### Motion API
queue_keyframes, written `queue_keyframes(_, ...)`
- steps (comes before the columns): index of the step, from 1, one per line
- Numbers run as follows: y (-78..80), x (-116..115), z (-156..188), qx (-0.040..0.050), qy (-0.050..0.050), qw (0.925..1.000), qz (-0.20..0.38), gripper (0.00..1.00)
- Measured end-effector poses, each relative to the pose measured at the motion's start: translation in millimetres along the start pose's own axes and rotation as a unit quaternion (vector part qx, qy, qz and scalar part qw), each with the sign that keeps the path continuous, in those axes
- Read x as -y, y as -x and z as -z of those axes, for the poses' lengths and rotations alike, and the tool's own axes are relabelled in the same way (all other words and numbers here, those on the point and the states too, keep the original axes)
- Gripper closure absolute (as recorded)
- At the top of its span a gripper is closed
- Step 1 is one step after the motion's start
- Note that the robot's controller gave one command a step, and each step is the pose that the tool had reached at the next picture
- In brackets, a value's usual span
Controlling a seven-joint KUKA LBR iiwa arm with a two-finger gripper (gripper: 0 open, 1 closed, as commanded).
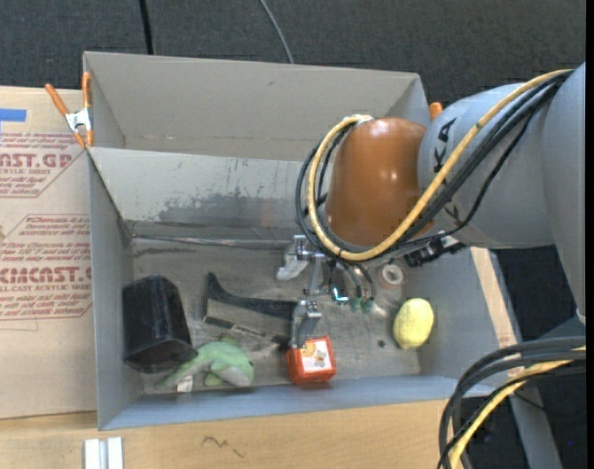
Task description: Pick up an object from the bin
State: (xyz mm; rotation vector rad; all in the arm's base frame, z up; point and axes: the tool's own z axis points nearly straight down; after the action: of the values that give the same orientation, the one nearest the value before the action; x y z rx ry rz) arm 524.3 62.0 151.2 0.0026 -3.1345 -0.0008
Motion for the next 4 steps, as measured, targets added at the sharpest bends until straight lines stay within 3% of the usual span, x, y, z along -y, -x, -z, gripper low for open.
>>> queue_keyframes(1, 1.9, 0.2, 3.8, 0.0037, 0.0, 1.0, -0.001, 0.0)
queue_keyframes(2, -13.7, 8.1, -64.6, 0.0192, 0.004, 0.9964, -0.083, 1.0)
queue_keyframes(3, -13.7, 8.1, -64.6, 0.0192, 0.004, 0.9964, -0.083, 1.0)
queue_keyframes(4, -15.5, 10.4, -34.8, 0.0019, 0.0, 0.997, -0.077, 1.0)
